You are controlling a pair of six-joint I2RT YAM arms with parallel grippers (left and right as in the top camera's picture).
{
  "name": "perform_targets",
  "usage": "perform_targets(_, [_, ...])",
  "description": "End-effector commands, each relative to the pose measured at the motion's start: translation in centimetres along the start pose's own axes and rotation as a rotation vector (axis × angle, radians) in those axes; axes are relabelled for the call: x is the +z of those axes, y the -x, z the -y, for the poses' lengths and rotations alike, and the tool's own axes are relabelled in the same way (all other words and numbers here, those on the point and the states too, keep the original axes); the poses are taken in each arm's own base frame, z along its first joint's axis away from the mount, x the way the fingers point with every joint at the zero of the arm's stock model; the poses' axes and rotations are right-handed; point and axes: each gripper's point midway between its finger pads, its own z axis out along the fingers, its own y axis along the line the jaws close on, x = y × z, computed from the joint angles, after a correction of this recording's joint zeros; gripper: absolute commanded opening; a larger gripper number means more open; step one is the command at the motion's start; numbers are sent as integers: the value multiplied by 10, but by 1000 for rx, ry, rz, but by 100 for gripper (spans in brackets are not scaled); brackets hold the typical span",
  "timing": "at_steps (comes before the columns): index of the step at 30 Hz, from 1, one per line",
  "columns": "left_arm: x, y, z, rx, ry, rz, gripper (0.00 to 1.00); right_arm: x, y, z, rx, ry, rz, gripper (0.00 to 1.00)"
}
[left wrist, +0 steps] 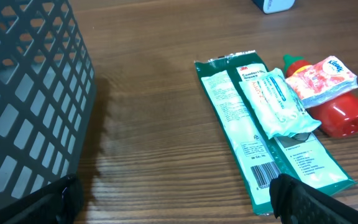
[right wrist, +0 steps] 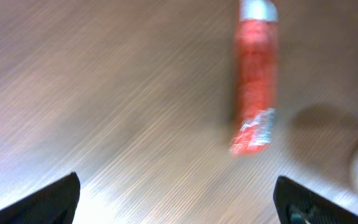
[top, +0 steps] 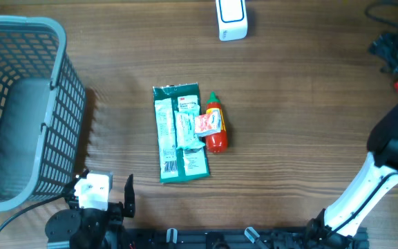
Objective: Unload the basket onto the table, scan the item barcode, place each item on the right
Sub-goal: 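Carry the snack stick to the right and drop it, then reach the right gripper down and grasp the red Kleenex tissue pack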
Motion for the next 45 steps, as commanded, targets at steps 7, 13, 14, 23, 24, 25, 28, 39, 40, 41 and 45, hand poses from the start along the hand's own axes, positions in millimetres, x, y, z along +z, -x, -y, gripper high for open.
perform_targets(7, [-1, 2, 3, 19, -14, 13, 100, -180, -189, -189, -296, 529, -467, 100])
perform_targets(13, [-1, 2, 3, 19, -14, 13, 100, -224, -319, -184, -685, 446, -729, 94])
perform_targets(14, [-1, 2, 3, 19, -14, 13, 100, -229, -331, -182, -698, 429, -756, 91])
perform_targets(23, [-1, 2, 3, 19, -14, 13, 100, -253, -408, -191, -746, 289, -750, 71])
perform_targets(24, [-1, 2, 3, 19, -14, 13, 100, -251, -416, -195, -750, 299, -742, 64])
perform_targets(25, [-1, 2, 3, 19, -14, 13, 100, -247, -421, -200, -760, 313, -726, 60])
perform_targets(28, [-1, 2, 3, 19, -14, 13, 100, -219, -419, -200, -729, 247, -630, 56])
perform_targets(39, [-1, 2, 3, 19, -14, 13, 100, -166, -431, -203, -685, 237, -533, 50])
perform_targets(40, [-1, 2, 3, 19, -14, 13, 100, -163, -432, -206, -682, 247, -527, 36])
perform_targets(41, [-1, 2, 3, 19, -14, 13, 100, -163, -432, -207, -680, 253, -523, 15])
perform_targets(45, [-1, 2, 3, 19, -14, 13, 100, -163, -430, -216, -683, 291, -500, 4])
